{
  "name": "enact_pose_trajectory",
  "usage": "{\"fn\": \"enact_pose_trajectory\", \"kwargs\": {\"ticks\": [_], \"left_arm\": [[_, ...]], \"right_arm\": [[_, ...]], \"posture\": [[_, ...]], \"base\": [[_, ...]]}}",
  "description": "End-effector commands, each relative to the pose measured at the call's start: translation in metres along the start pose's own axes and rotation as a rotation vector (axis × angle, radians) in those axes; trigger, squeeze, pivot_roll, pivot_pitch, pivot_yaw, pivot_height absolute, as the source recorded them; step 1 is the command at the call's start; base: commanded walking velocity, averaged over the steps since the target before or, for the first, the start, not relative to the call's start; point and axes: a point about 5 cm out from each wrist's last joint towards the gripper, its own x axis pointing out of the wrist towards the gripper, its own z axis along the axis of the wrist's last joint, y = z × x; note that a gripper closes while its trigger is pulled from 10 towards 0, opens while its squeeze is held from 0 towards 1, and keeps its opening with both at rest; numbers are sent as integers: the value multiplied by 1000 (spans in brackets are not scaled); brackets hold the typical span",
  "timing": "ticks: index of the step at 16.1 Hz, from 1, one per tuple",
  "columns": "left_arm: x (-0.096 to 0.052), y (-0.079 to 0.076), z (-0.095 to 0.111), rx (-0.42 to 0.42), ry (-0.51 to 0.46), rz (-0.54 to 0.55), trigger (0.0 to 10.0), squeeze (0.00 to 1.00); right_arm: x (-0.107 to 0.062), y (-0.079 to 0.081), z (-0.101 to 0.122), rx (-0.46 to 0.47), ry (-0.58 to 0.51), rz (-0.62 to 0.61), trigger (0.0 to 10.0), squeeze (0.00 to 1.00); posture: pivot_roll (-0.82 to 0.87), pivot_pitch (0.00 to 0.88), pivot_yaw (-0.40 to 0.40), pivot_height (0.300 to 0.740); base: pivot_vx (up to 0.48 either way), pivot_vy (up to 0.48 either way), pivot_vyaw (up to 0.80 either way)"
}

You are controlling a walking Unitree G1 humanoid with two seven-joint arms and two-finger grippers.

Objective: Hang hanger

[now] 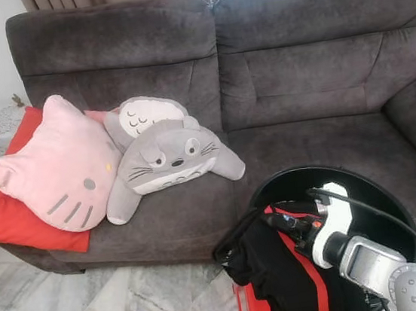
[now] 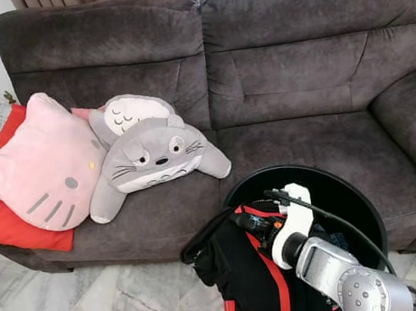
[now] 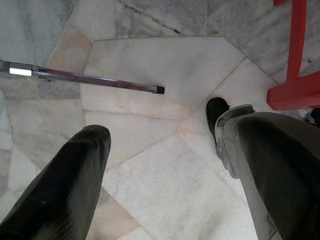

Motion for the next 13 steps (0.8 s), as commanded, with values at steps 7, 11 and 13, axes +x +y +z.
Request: {"fn": "enact_pose_trajectory", "kwargs": {"ticks": [7,11,13], "left_arm": [[0,4,1,15,3,3,10000,0],[1,3,2,12,-1,-1,10000,0],[1,2,2,9,-3,0,10000,0]], "right_arm": [[-38,37,-1,-305,35,261,0,0],[-58,39,-11,-329,66,383,0,0],[-78,33,-22,-332,128,443,0,0]], "posture": [[-218,0,81,740],[-227,0,75,740],[-235,0,72,740]], "base": [[0,0,0],[0,0,0],[0,0,0]]}}
